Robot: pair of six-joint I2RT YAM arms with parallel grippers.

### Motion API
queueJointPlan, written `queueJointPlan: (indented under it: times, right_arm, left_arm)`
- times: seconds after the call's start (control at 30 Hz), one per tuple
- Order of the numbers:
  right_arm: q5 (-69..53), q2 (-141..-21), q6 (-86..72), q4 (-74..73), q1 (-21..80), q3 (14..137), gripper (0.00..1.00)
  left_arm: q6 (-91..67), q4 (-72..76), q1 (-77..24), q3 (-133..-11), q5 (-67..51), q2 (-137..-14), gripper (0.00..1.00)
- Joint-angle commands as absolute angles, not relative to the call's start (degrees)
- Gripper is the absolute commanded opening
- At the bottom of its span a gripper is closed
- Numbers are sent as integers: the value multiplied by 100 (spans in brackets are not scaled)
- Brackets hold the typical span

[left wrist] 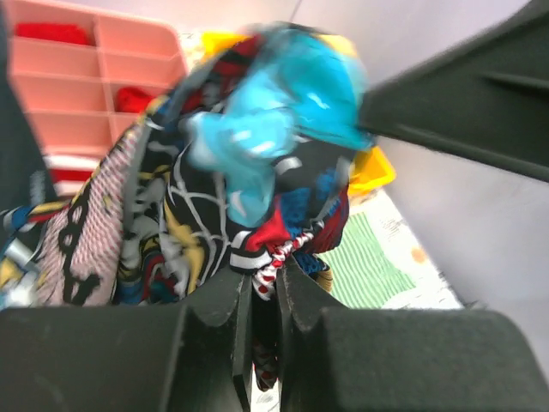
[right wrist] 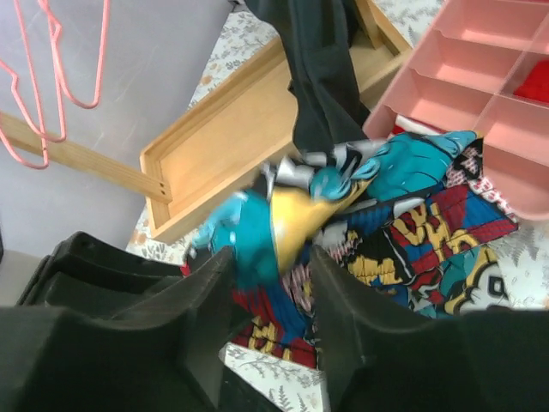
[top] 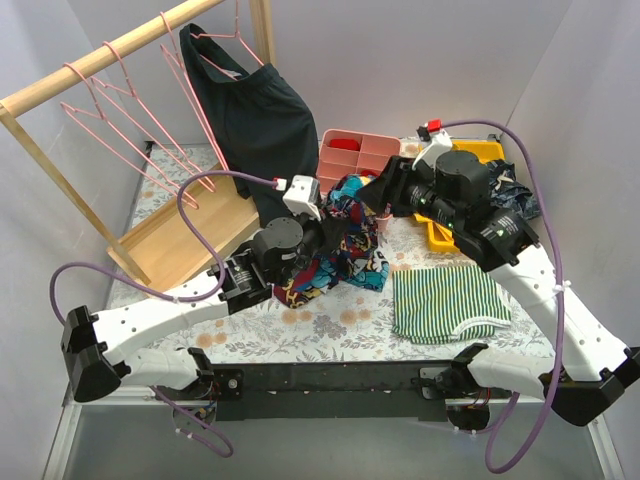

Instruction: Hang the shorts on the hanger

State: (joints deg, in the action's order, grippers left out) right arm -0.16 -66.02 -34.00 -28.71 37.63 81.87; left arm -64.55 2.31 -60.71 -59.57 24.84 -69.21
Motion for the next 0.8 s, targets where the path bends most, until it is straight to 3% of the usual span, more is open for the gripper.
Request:
queueJointPlan:
  times: [0.0, 0.07, 0.37, 0.77]
  right_arm:
    - [342, -6215, -2892, -2672, 3753, 7420, 73]
    - [623, -6039, -2761, -2541, 3753, 6656, 84]
    - [44, -5484, -2689, -978, 3753, 4317, 78]
    - [281, -6327, -2909, 121, 3718, 4421, 70]
  left_arm:
    - [-6407, -701, -6029, -5968, 2777, -6469, 0]
    - [-6494, -1105, -6029, -5977, 2821, -6390, 0]
    - [-7013, -1828, -6029, -5933, 2689, -6162, 0]
    - [-7251, -2180, -6029, -5889, 2725, -5950, 0]
